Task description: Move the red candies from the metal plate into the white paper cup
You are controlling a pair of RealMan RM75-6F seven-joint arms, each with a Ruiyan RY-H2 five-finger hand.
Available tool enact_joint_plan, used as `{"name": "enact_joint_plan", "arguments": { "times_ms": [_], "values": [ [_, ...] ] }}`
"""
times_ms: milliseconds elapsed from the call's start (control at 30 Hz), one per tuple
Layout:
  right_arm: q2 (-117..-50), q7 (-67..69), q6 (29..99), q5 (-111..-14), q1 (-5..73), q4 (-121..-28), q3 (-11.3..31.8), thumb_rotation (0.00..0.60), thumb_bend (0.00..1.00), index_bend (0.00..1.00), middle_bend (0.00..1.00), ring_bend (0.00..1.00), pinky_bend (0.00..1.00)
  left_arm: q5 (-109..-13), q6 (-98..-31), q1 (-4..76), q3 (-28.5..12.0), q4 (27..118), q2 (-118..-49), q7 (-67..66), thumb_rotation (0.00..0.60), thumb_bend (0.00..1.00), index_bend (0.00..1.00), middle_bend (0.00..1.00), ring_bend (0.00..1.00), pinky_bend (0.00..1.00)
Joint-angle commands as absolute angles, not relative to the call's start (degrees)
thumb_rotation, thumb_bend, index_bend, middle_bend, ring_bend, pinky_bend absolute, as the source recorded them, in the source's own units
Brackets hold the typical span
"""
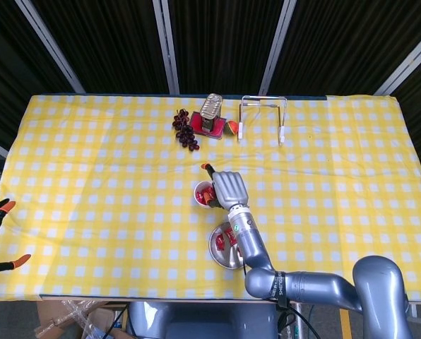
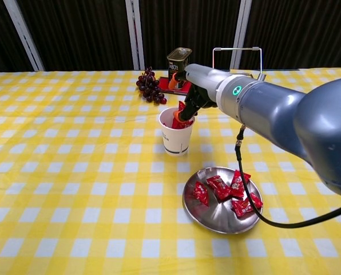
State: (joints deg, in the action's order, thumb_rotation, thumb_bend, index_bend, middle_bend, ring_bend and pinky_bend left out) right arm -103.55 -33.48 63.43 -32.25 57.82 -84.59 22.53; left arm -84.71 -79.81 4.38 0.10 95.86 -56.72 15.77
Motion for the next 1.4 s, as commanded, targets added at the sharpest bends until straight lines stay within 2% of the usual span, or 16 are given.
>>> {"name": "enact_joint_plan", "arguments": {
  "times_ms": [33, 400, 800, 1033, 1267, 1400],
  "values": [
    [-104.22, -33.46, 62.78, -32.02, 58.28, -83.26, 22.71, 0.6, 0.35, 0.04, 0.74, 0.88, 0.96, -84.64, -79.74, 4.39, 0.08, 95.85, -56.66, 15.96, 0.6, 0.04, 0.0, 0.0, 0.0, 0.0],
    [-103.84, -32.81, 63.85, -34.32, 57.78, -84.43, 22.54, 0.6, 0.32, 0.01, 0.67, 0.82, 0.94, -84.37, -79.46, 4.49, 0.02, 96.0, -56.57, 15.78, 0.6, 0.04, 0.0, 0.0, 0.0, 0.0],
    [-98.8, -34.21, 70.27, -38.72, 53.78, -95.84, 20.0, 0.6, 0.3, 0.0, 0.64, 0.79, 0.92, -84.65, -80.31, 4.22, -0.08, 95.86, -56.9, 15.18, 0.6, 0.04, 0.0, 0.0, 0.0, 0.0],
    [-93.36, -35.43, 75.57, -42.89, 48.58, -107.0, 14.68, 0.6, 0.3, 0.02, 0.64, 0.79, 0.92, -85.36, -81.24, 3.96, -0.08, 95.48, -57.16, 15.29, 0.6, 0.04, 0.0, 0.0, 0.0, 0.0],
    [-89.48, -37.27, 78.76, -45.45, 43.39, -114.11, 6.65, 0.6, 0.3, 0.23, 0.67, 0.86, 0.92, -86.12, -82.58, 3.59, -0.16, 94.95, -57.61, 15.2, 0.6, 0.04, 0.0, 0.0, 0.0, 0.0],
    [-89.68, -37.84, 79.59, -46.82, 41.14, -114.72, 2.78, 0.6, 0.3, 0.28, 0.7, 0.88, 0.92, -86.68, -83.28, 3.41, -0.13, 94.61, -57.86, 14.97, 0.6, 0.04, 0.0, 0.0, 0.0, 0.0]
  ]
}}
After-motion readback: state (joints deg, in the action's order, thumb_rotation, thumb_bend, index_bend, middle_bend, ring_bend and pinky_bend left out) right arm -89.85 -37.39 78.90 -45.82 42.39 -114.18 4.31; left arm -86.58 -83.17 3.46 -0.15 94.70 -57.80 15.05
